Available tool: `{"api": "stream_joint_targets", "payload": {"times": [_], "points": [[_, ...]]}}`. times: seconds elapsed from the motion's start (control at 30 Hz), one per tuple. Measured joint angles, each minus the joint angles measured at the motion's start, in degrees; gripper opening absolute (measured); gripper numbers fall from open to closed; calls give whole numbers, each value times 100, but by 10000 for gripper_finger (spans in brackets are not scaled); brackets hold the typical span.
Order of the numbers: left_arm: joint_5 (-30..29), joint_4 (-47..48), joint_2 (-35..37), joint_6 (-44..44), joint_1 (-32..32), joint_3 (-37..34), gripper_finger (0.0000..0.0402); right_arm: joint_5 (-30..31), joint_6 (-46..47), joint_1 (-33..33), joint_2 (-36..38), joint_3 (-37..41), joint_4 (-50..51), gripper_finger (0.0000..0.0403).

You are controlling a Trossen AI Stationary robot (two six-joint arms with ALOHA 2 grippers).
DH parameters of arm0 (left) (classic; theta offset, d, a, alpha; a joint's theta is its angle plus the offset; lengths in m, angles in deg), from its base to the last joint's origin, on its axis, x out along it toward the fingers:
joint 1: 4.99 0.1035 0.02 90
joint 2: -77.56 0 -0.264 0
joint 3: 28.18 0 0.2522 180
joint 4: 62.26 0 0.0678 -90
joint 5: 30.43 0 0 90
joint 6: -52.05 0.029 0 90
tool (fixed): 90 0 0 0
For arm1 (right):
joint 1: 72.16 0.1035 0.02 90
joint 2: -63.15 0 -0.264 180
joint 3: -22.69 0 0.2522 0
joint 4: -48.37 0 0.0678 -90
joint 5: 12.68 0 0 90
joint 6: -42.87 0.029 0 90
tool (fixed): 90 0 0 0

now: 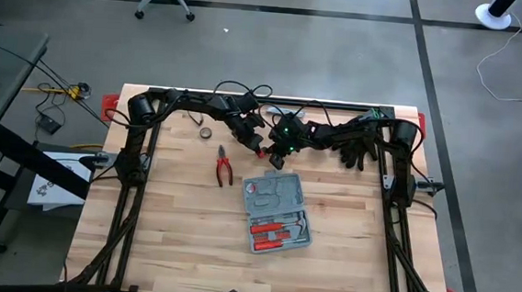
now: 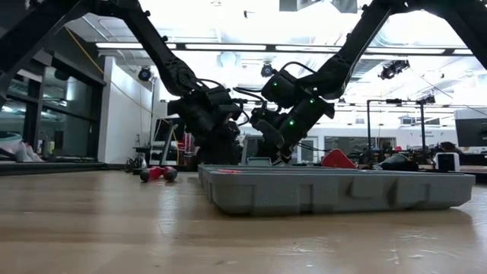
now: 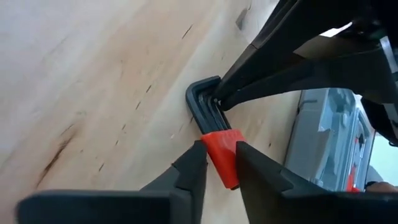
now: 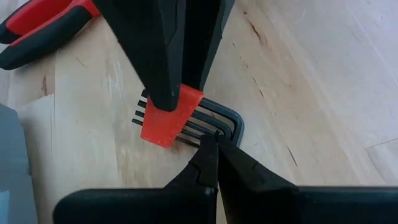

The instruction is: Prefit tool cases

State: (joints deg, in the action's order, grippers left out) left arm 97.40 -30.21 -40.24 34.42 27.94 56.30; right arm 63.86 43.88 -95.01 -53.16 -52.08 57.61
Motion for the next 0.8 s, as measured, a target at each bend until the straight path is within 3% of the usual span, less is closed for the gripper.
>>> {"api": "stream_joint_targets", "payload": {"times": [0.2, 0.63, 0.8], "points": [[-2, 13, 0, 165, 3, 0, 6, -2, 0, 2, -2, 0, -7, 0], [26, 48, 0, 273, 0, 0, 1, -2, 0, 2, -2, -4, 44, 0], [88, 54, 0, 172, 8, 0, 17, -27, 26, 0, -121, -15, 92, 0]]}}
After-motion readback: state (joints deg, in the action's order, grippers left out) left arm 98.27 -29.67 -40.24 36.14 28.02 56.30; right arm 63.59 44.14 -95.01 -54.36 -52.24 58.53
